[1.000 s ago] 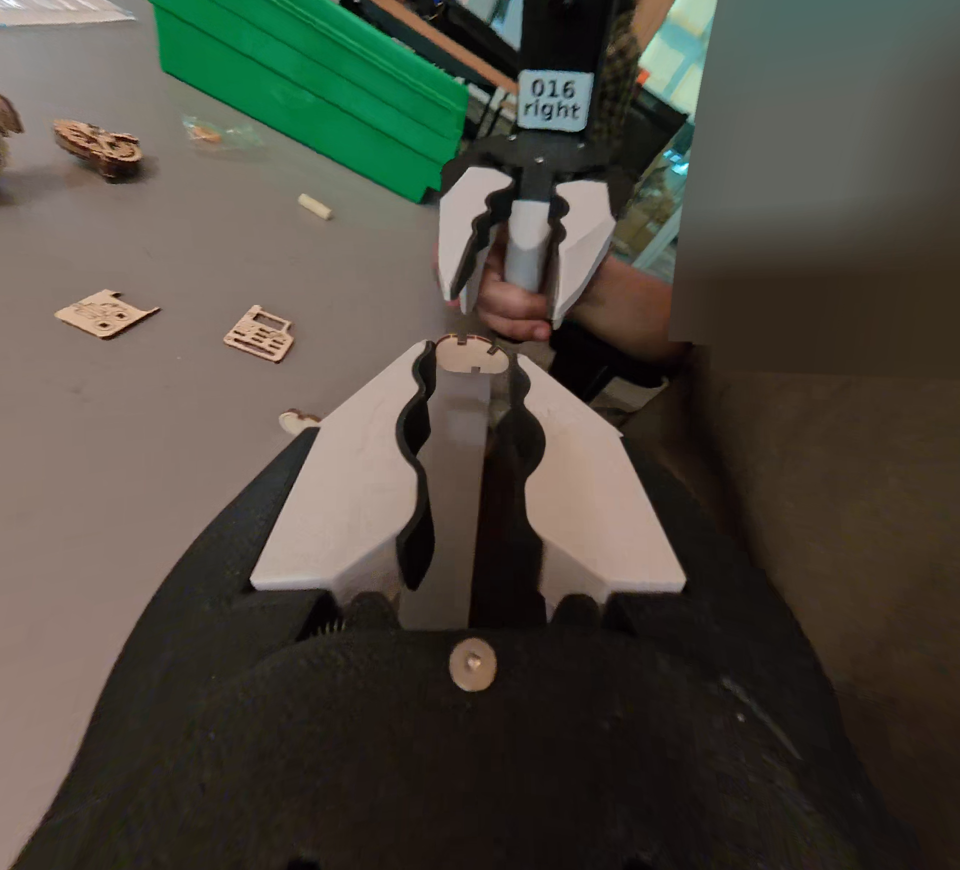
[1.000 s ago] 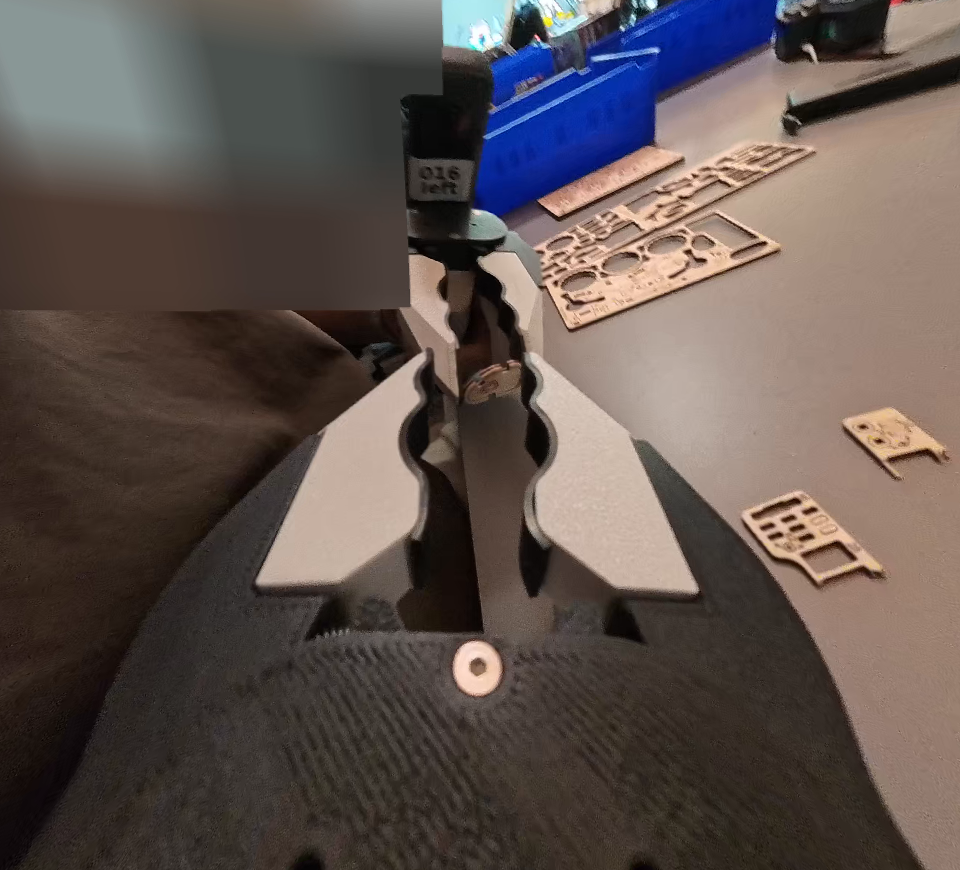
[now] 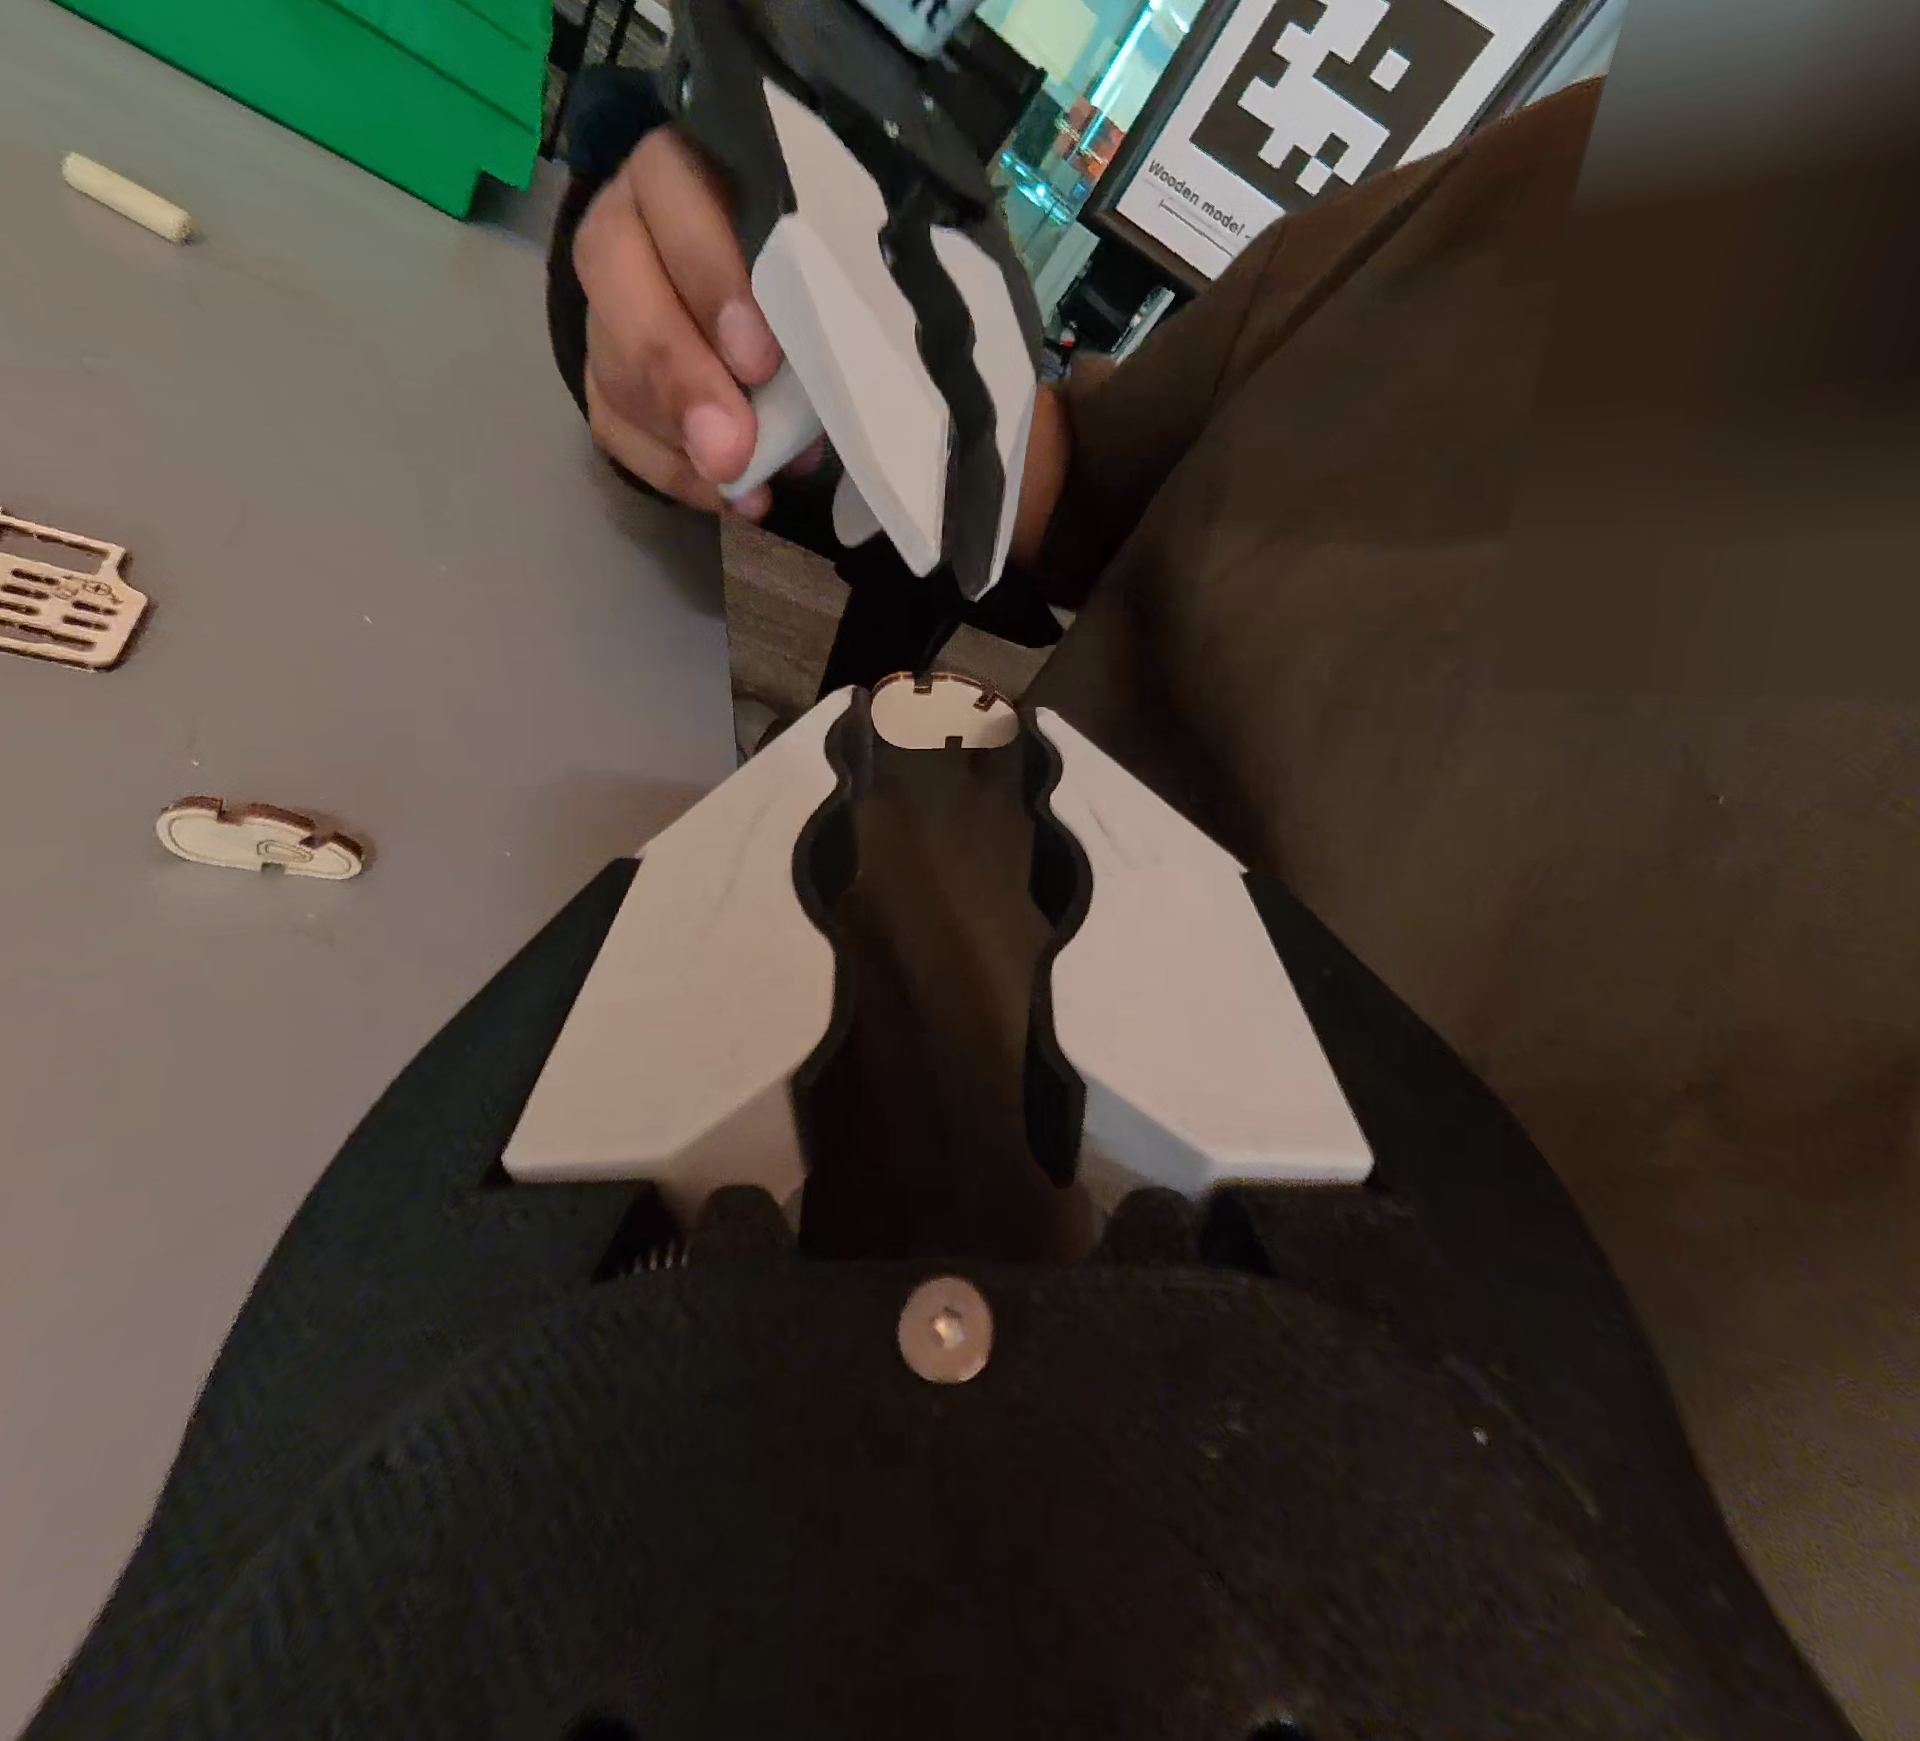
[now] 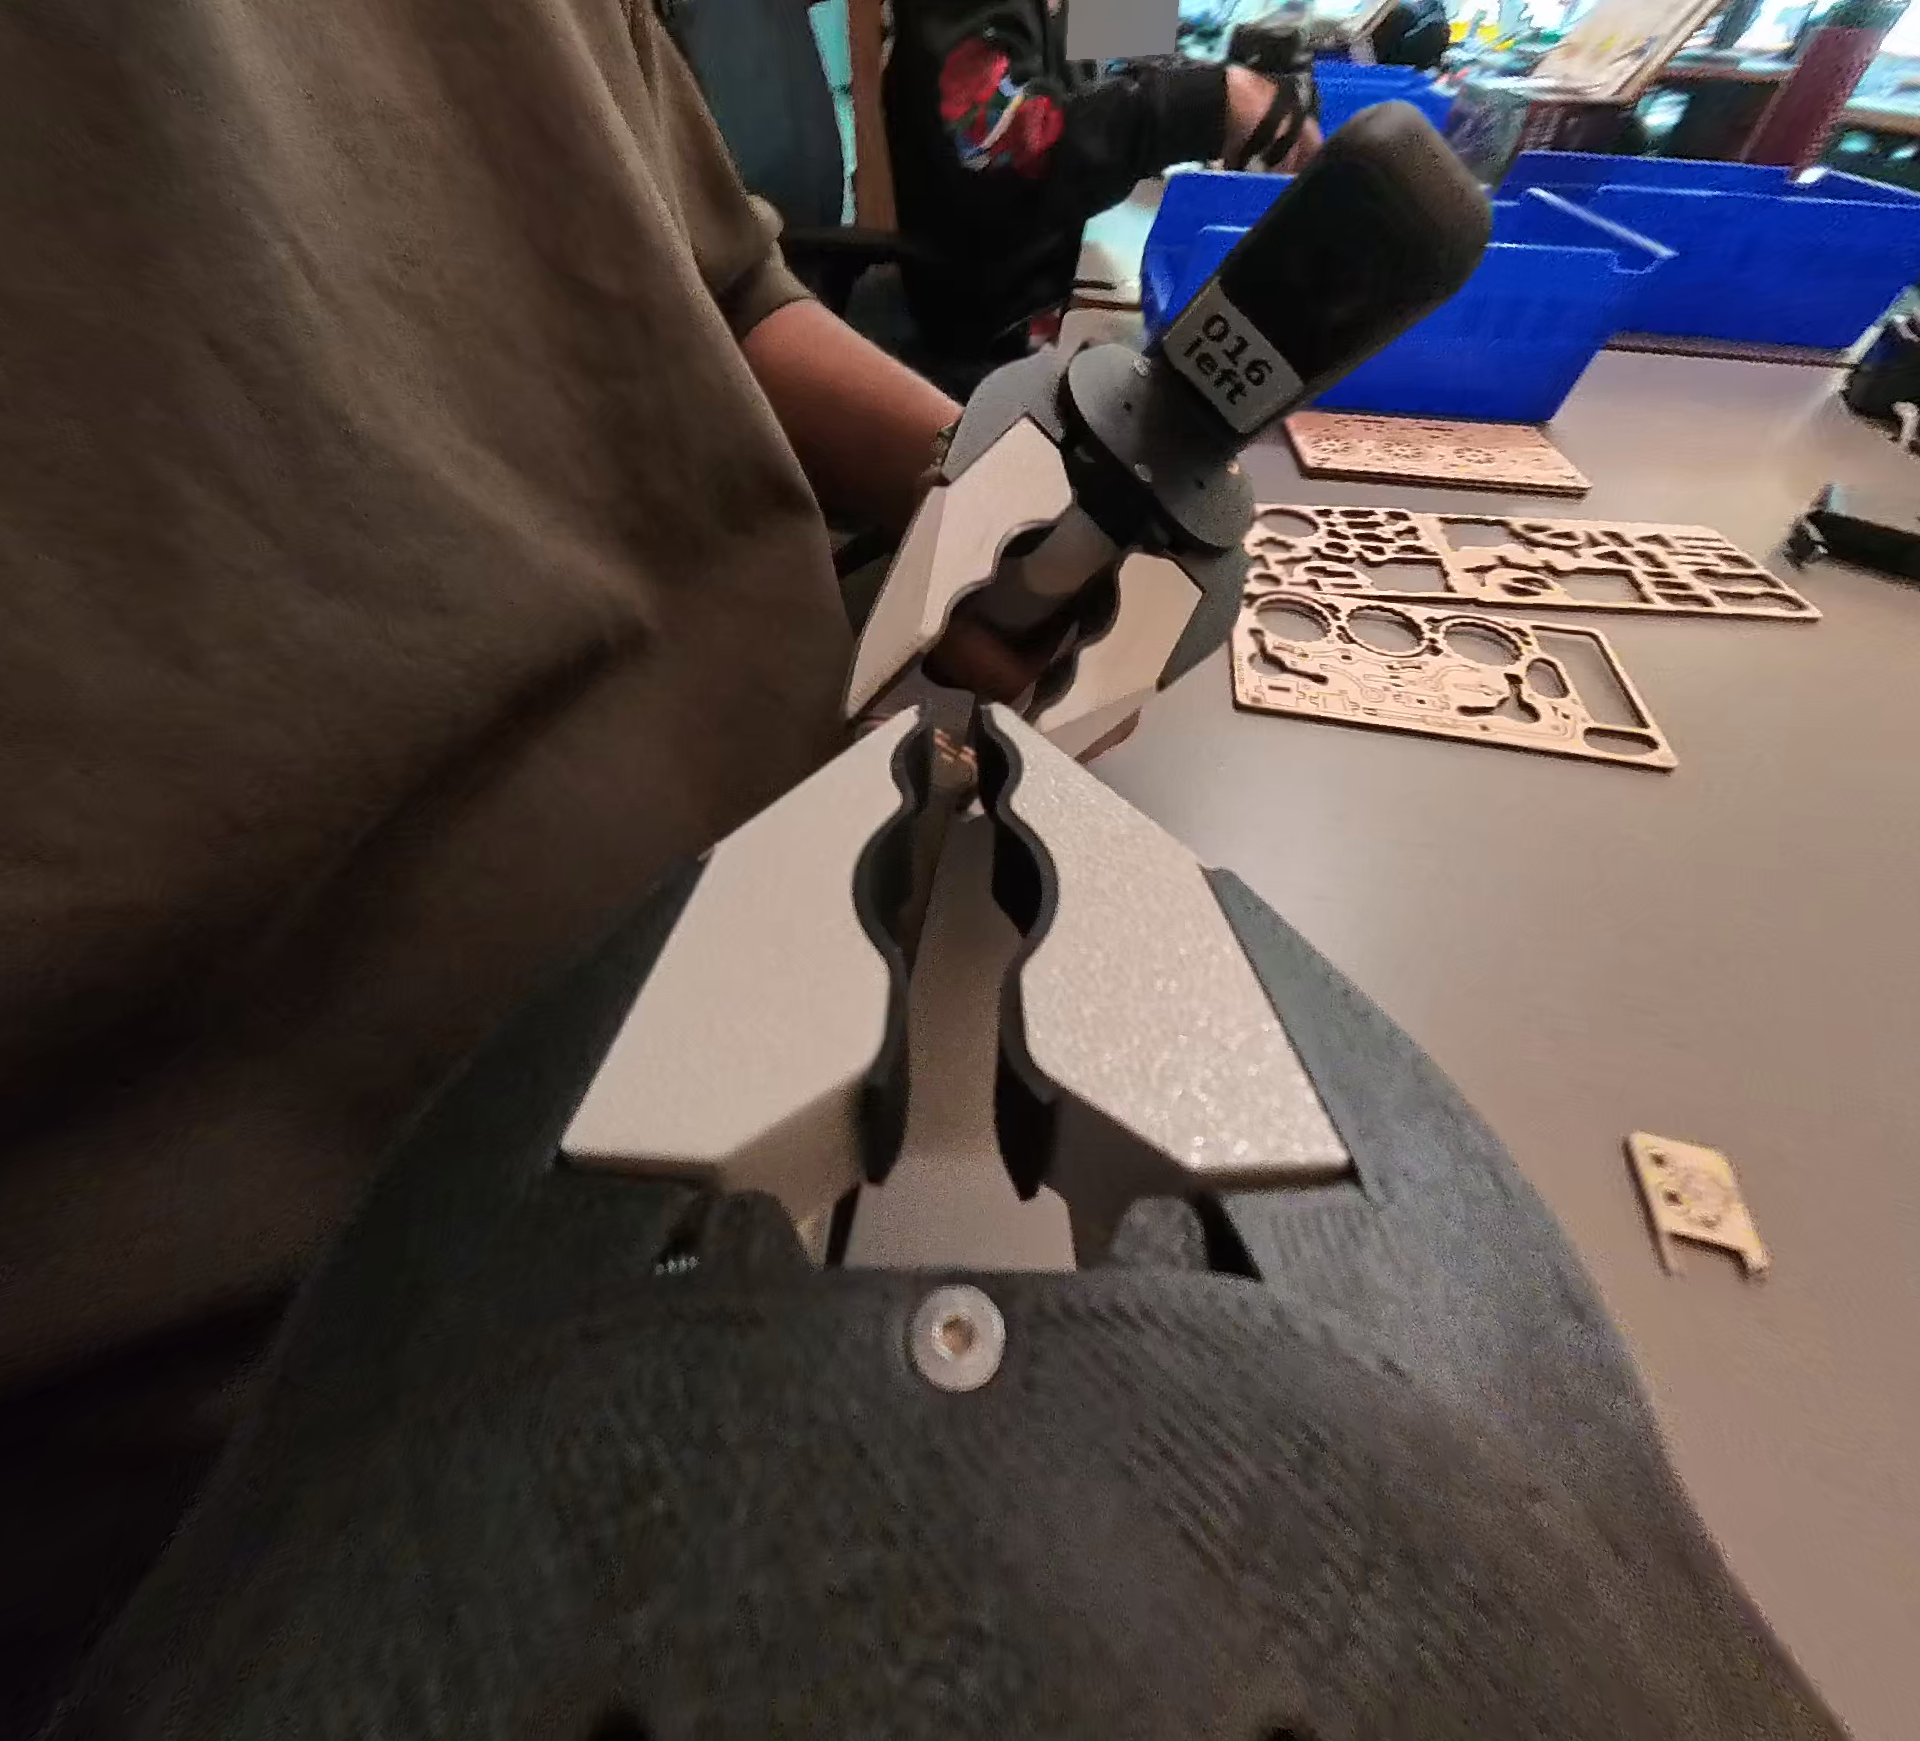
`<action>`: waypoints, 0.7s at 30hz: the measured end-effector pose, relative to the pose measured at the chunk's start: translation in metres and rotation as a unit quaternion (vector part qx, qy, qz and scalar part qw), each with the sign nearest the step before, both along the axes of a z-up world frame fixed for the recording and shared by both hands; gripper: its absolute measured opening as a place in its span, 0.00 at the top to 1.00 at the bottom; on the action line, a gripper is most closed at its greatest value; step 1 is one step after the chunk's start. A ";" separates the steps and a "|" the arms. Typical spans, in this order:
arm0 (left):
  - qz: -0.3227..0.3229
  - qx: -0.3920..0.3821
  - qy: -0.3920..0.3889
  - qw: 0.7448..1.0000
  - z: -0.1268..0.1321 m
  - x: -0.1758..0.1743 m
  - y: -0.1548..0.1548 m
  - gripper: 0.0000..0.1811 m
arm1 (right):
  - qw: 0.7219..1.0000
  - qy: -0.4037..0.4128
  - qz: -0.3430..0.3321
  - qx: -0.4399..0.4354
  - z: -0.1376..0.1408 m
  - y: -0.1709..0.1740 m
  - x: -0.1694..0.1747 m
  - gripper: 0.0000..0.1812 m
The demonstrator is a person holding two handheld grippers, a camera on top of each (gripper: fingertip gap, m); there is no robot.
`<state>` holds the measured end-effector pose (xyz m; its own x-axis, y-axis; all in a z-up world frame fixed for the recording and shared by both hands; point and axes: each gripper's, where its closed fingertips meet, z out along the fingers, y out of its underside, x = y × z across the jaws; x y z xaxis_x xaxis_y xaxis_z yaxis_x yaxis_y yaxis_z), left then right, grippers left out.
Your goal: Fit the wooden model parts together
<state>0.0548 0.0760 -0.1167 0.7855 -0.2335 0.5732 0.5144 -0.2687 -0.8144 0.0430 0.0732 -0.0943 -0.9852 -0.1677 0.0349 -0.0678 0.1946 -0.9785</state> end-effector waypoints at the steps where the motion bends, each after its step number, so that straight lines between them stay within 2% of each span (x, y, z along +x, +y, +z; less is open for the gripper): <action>1: -0.002 -0.003 0.001 1.000 -0.001 0.000 0.000 0.86 | 1.000 0.009 0.015 0.010 0.002 0.000 0.000 0.96; 4: 0.001 -0.014 0.006 1.000 -0.006 -0.002 0.000 0.86 | 0.994 0.062 0.063 0.061 0.002 0.000 -0.004 0.96; 7: 0.013 -0.035 0.010 0.999 -0.013 -0.006 0.001 0.86 | 0.978 0.147 0.101 0.112 -0.002 -0.005 -0.005 0.96; 12: 0.014 -0.059 0.018 0.998 -0.022 -0.006 0.001 0.86 | 0.921 0.280 0.141 0.233 -0.034 -0.005 -0.008 0.95; 14: 0.013 -0.061 0.019 0.998 -0.023 -0.006 0.001 0.86 | 0.904 0.298 0.158 0.263 -0.043 -0.003 -0.007 0.94; 21: 0.014 -0.080 0.028 0.996 -0.030 -0.006 0.001 0.85 | 0.871 0.351 0.194 0.283 -0.052 -0.007 -0.003 0.98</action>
